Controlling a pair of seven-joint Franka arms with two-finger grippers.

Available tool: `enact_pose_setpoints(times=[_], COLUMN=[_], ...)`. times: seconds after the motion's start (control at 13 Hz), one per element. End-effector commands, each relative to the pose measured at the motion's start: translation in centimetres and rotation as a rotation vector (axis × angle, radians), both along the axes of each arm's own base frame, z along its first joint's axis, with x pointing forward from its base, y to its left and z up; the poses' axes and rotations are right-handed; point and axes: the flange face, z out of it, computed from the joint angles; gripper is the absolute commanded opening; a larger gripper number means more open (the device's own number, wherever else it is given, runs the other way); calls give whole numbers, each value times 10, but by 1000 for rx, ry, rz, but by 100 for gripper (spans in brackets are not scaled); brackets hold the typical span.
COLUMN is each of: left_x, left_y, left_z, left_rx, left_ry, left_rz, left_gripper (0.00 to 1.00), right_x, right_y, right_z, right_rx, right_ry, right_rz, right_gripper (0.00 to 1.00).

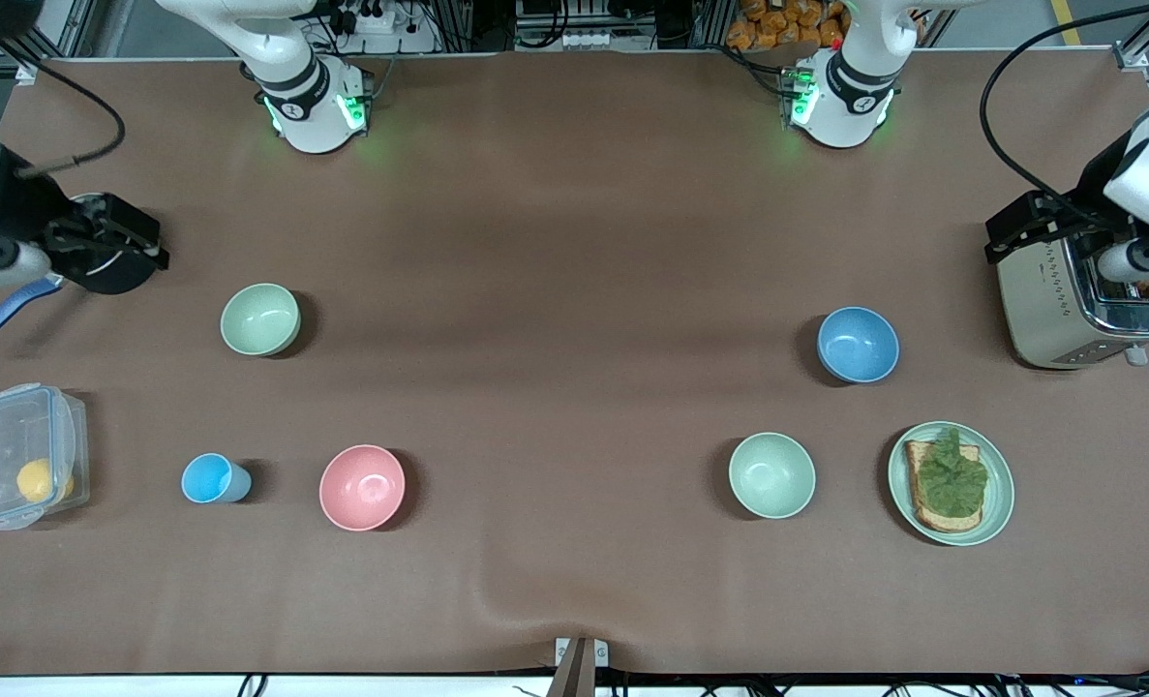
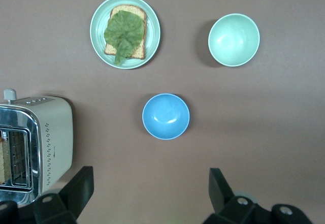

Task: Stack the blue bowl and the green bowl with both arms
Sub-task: 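Reach the right gripper to the green bowl while the left gripper reaches the blue bowl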

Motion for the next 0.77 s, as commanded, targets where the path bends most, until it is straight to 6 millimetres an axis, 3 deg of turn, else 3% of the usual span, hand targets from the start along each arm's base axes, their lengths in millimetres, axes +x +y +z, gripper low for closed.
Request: enact_pose_setpoints(times=[0.0, 0.15, 0.31, 0.38, 0.54, 0.69], left_x=[25, 50, 49, 42, 34, 28], left_y=[-7, -6, 4, 19, 52, 56], left_z=[-55, -127, -201, -238, -293, -322], left_rx=[10, 51, 50, 64, 66, 62], left_ry=[93, 148, 132, 113, 66, 106], left_rz=[-34, -46, -41, -32, -3, -2], left_gripper=[100, 100, 100, 100, 100, 100], right_x=[17, 19, 21, 21, 17, 14], right_y=[-8, -18, -29, -34, -48, -53], right_z=[-50, -71, -106, -121, -143, -161], right_rx=[0, -16, -48, -46, -42, -42], right_ry=[133, 204, 302, 332, 328, 315], right_rz=[-10, -12, -7, -17, -38, -49], right_gripper=[100, 100, 100, 100, 100, 100])
